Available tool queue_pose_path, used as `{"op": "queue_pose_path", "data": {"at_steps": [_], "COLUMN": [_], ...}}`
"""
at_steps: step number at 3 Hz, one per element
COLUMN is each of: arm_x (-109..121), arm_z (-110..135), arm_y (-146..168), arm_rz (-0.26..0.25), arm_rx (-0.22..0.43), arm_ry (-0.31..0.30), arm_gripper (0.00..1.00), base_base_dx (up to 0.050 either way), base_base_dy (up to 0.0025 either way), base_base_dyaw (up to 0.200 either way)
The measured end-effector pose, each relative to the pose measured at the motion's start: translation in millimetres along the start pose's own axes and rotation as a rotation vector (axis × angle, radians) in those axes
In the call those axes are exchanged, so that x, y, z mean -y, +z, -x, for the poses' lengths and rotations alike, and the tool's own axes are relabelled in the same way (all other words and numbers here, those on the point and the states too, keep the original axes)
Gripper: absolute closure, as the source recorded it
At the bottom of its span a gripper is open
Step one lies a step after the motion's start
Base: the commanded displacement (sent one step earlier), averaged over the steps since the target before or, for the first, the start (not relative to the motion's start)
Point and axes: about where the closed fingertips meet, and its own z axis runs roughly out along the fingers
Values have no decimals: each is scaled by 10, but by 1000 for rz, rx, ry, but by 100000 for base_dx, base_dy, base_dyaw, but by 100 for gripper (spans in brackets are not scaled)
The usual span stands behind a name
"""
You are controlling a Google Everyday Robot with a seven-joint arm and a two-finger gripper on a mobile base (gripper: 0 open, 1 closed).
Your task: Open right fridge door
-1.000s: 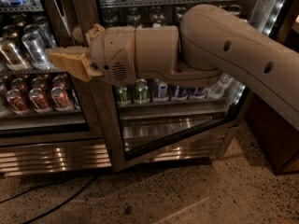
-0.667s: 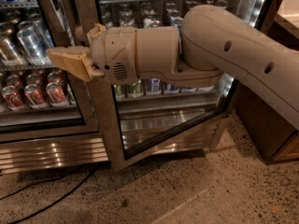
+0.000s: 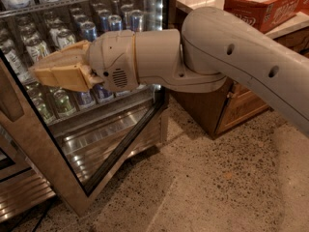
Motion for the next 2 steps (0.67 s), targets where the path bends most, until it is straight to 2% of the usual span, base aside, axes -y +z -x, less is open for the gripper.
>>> {"op": "queue_pose_path", "data": {"at_steps": [1, 2], "arm_x": [0, 0], "arm_z": [0, -2], "arm_y": [0, 1], "arm_rz": [0, 0], "arm_rx": [0, 0], "arm_ry": [0, 0], "arm_gripper": [100, 100], "base_base_dx": [1, 0], "base_base_dy": [-1, 0], "base_base_dyaw": [-19786, 0]}}
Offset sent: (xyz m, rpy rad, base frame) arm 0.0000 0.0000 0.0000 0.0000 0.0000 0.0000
